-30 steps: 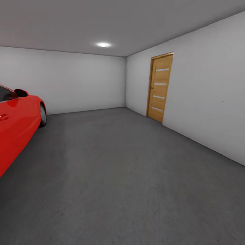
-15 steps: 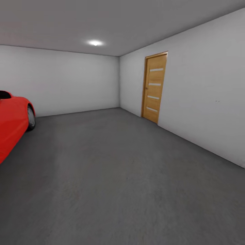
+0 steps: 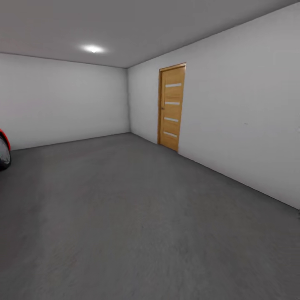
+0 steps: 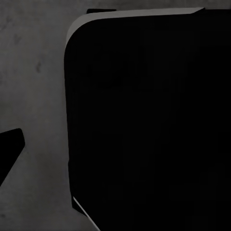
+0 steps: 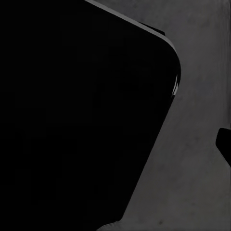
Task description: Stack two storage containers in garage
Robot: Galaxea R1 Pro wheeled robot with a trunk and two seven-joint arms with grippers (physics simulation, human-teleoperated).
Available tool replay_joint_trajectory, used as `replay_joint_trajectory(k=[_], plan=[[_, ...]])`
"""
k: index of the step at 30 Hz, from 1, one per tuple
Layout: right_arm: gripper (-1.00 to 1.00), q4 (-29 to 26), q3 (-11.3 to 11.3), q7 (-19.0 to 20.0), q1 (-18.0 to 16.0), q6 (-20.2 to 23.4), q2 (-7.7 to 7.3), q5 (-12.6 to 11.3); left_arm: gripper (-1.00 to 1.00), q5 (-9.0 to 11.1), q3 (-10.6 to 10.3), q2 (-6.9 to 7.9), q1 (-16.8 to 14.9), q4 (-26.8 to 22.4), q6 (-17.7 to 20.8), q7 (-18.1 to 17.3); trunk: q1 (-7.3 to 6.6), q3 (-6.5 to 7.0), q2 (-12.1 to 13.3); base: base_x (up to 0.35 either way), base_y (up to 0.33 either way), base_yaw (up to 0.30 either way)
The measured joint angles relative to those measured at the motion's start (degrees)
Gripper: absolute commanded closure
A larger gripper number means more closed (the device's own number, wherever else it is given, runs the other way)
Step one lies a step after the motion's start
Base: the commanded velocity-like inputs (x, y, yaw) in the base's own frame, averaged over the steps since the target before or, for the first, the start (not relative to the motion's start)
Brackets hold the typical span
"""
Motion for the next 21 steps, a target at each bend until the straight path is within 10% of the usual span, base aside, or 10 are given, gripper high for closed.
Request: replay_joint_trajectory(k=[21], plan=[[-1.0,0.0,0.2,-0.1,0.0,-0.4,0.15,0.6,-1.0,0.0,0.0,0.0,0.0,0.0,-0.1,0.0,0.0,0.0,0.0,0.321,0.0,-0.016]])
